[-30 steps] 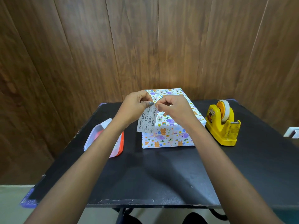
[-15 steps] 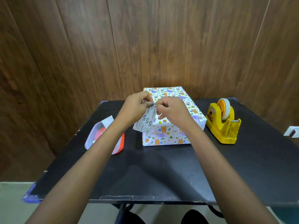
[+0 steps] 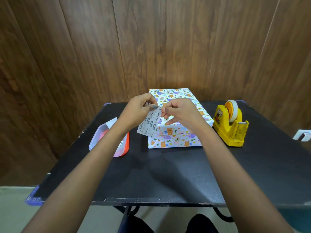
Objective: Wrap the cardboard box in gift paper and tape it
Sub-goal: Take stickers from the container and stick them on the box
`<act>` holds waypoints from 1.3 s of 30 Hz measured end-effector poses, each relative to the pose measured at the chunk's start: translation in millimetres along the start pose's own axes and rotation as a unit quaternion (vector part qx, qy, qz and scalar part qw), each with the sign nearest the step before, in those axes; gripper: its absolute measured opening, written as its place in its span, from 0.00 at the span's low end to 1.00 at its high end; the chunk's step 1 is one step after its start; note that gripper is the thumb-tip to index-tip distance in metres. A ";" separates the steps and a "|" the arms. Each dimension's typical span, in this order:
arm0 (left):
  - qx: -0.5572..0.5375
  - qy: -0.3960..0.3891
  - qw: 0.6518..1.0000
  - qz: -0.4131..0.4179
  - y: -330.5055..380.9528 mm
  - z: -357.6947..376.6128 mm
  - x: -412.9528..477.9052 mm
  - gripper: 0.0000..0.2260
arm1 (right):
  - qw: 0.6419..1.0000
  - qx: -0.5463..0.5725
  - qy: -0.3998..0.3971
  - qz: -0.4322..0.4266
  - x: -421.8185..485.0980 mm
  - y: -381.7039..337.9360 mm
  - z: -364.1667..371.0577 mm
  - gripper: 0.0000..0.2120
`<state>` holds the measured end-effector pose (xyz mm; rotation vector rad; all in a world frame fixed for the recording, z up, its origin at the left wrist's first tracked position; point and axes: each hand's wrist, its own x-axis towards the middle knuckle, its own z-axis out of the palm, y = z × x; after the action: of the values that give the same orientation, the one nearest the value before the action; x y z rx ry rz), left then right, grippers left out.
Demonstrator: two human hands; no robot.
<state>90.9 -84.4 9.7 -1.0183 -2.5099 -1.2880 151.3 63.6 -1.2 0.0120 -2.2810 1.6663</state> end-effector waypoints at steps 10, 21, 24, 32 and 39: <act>-0.001 -0.002 1.000 -0.007 -1.1 -3.7 -2.0 0.10 | 1.000 0.010 0.002 -0.002 -0.3 0.6 4.3 0.06; -0.024 -0.002 1.000 -0.003 -2.2 -3.0 -5.2 0.05 | 0.999 0.030 0.014 0.001 -3.3 -1.0 7.2 0.07; -0.025 -0.001 1.000 -0.007 -2.8 -4.6 -5.4 0.04 | 1.000 0.022 0.015 0.001 -2.0 -0.9 8.3 0.08; -0.024 0.003 1.000 -0.016 -2.5 -6.7 -5.8 0.07 | 0.998 0.055 0.007 0.013 -2.1 -0.5 9.9 0.05; -0.030 -0.005 0.999 -0.017 -0.2 -6.1 -7.9 0.09 | 0.998 0.055 0.009 0.006 0.6 2.2 12.5 0.08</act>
<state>95.7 -93.1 10.1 -1.0003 -2.5205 -1.3791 147.3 52.7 -6.5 0.0080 -2.1775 1.7877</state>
